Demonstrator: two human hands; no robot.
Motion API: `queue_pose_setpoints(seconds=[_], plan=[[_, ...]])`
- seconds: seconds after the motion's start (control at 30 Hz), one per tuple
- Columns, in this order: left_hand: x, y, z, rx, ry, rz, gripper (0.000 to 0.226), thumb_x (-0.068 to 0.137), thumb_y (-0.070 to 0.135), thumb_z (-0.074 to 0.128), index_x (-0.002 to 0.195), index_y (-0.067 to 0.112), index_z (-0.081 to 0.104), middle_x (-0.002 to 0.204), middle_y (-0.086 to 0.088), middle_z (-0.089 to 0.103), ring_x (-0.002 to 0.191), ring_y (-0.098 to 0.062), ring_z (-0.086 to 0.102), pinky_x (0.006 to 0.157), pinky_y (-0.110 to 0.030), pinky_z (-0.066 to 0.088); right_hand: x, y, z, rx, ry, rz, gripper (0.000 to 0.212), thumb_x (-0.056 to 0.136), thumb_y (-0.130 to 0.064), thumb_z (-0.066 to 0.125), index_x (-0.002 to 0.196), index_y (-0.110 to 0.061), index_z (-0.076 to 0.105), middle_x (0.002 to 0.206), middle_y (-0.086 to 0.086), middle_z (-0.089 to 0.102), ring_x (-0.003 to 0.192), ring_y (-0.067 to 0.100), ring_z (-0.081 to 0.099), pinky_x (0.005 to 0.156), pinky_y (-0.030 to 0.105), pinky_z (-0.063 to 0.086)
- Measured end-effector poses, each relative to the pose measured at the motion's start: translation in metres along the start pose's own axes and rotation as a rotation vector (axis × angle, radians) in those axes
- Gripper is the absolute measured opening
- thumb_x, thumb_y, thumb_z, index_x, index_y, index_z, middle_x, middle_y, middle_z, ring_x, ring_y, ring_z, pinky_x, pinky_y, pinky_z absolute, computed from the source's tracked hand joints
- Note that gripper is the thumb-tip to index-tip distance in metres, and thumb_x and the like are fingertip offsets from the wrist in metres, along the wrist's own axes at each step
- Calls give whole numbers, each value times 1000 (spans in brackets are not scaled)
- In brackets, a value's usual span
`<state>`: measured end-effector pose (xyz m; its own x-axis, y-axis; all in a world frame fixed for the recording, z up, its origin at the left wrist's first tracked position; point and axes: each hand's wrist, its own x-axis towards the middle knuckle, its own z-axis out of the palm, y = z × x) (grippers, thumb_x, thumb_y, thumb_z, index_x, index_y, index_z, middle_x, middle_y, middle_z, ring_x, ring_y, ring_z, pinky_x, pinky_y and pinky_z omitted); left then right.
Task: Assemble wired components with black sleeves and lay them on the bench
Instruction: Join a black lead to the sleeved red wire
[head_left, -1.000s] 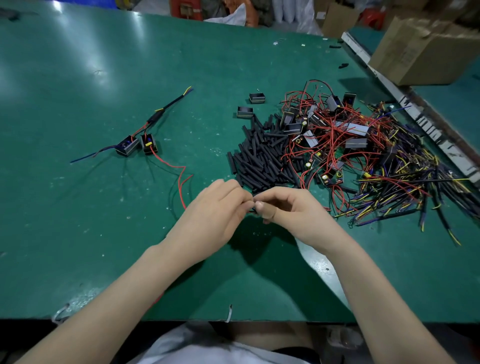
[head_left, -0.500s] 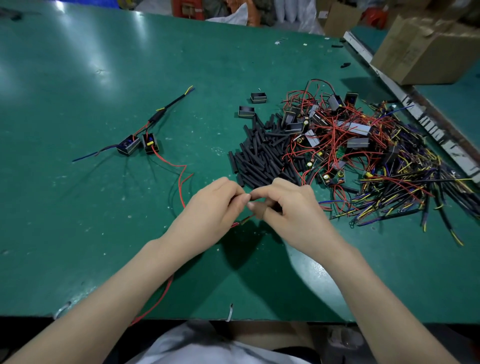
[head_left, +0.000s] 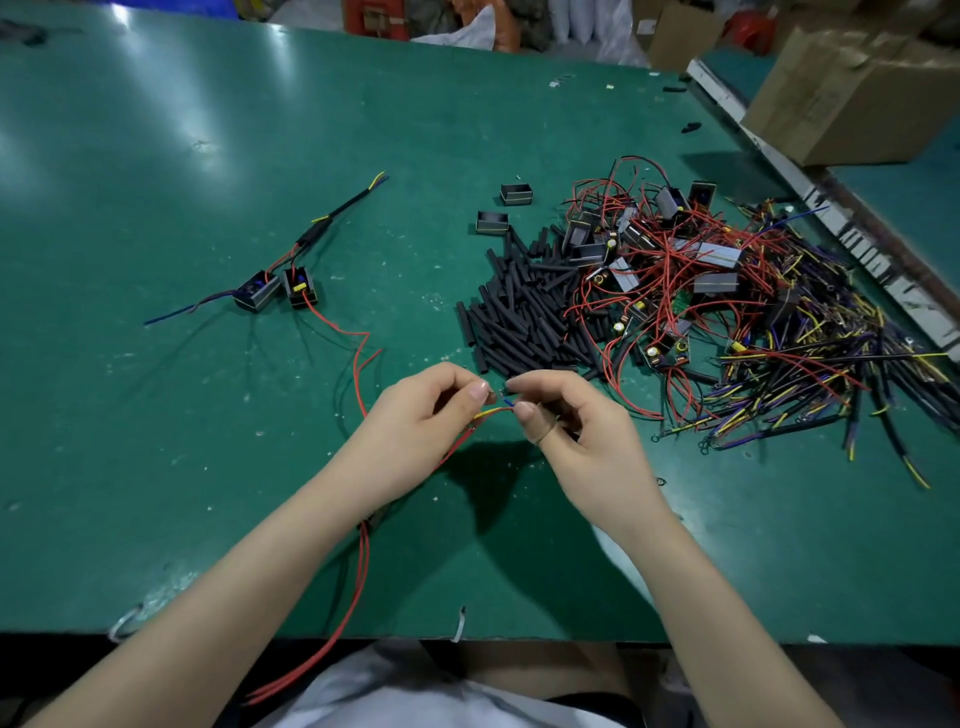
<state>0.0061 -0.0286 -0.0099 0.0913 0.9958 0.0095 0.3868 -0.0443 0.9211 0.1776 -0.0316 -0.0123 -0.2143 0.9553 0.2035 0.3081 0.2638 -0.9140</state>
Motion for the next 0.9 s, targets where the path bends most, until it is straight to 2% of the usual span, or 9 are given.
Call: queue_pose_setpoints(seconds=[0.1,0.2,0.27,0.53,0.67,0.8,0.9], plan=[[1,2,-1,-2,-14,-26,17,94,31,54,79,27,63,63,19,62,59,1,52,61,-16,43,-1,0,3,-11,18,1,22,91,-8,62,102,-27,63,96,-8,67,89,5,61,83,21,48],[2,4,-1,6,-8,-56,18,93,32,55,81,22,65,69,12,66,67,-5,56,70,-24,46,0,2,4,2,18,5,20,91,-7,62,105,-21,63,91,-6,66,84,9,60,80,23,49],[3,5,0,4,-9,-68,20,93,32,55,82,19,65,70,9,66,68,-8,56,70,-26,46,0,3,4,7,13,7,20,91,-7,63,105,-20,62,89,-5,65,82,12,59,79,24,49],[6,4,4,-3,2,-113,23,93,32,55,77,19,64,55,15,61,48,1,47,51,-16,38,0,4,4,-78,17,-57,17,90,-8,64,106,-15,63,86,-8,64,78,9,57,77,27,49],[5,3,5,-39,-35,-129,25,95,32,53,78,18,65,71,1,69,58,-7,51,59,-25,41,2,6,4,-100,59,-17,15,91,-10,63,106,-11,65,90,-4,66,79,9,59,79,30,50],[3,2,4,-59,0,-79,16,92,30,57,80,23,66,65,14,66,58,0,51,56,-16,40,2,5,5,-135,44,-13,16,92,-11,62,107,-14,67,97,-3,67,84,8,60,80,27,50],[1,3,4,-21,40,-25,14,89,28,62,76,25,66,62,17,62,53,2,46,53,-13,36,3,2,6,-183,36,-61,15,92,-10,61,104,-15,69,95,-6,66,86,3,59,79,21,47]])
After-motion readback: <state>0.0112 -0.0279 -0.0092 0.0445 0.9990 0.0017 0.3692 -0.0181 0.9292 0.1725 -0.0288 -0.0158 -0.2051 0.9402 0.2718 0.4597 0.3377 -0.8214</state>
